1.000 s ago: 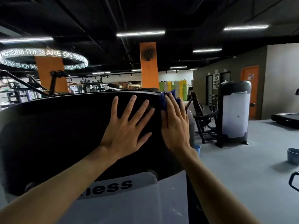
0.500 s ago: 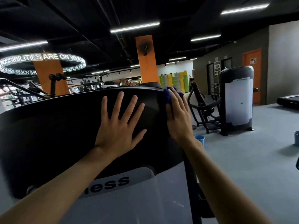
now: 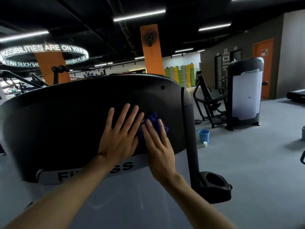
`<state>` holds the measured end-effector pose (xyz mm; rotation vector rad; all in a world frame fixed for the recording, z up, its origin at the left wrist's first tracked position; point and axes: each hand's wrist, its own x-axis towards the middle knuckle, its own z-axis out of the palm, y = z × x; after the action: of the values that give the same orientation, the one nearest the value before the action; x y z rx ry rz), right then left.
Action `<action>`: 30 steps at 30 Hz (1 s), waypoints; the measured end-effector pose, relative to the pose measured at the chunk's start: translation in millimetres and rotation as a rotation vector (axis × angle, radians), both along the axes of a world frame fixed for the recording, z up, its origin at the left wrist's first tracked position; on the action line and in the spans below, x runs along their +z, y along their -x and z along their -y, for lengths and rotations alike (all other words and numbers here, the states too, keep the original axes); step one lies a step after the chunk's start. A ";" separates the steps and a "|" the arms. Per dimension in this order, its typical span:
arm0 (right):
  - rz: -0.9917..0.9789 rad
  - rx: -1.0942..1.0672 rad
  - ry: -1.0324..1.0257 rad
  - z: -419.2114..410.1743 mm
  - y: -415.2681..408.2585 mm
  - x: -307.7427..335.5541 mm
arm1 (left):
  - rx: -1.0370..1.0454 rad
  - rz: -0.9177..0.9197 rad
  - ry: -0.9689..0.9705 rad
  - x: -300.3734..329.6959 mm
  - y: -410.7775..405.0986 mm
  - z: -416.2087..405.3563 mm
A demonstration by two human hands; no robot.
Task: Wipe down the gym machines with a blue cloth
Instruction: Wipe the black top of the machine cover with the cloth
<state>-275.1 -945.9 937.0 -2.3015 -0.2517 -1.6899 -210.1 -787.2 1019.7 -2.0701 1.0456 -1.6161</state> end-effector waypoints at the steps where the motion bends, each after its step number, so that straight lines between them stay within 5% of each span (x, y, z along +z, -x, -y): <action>1: -0.006 -0.026 0.098 9.8 0.7 -6.4 | -0.018 0.006 -0.001 -4.4 -1.7 -2.6; 3: -0.029 -0.092 0.096 43.8 1.3 -19.6 | -0.049 0.009 0.009 -9.5 -3.4 -4.7; 6: -0.054 -0.120 -0.522 69.0 0.9 -34.3 | -0.065 0.003 0.029 -10.8 -4.5 -3.2; 8: -0.053 -0.107 -0.709 33.4 0.4 -33.2 | -0.064 0.001 0.032 -11.1 -5.2 -2.9; 11: 0.008 -0.009 -0.324 -28.8 5.8 -40.2 | -0.057 0.006 0.020 -11.4 -5.7 -4.0; 14: 0.008 0.032 -0.046 -2.2 3.3 -47.9 | -0.061 -0.006 0.000 -11.0 -5.5 -6.3; 23: -0.008 0.055 -0.943 -27.9 -1.4 -89.6 | -0.037 -0.047 0.086 -23.1 -0.6 5.0; 27: -0.026 0.032 -0.894 -33.4 0.1 -90.0 | -0.045 -0.051 0.088 -24.4 -2.6 4.9; 30: -0.003 0.016 -0.621 -29.4 0.0 -49.6 | -0.035 -0.047 0.079 -24.7 -3.4 5.0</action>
<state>-275.1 -916.6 887.4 -1.8286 0.2288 -1.4835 -206.7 -792.2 995.0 -2.1620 1.0551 -1.6586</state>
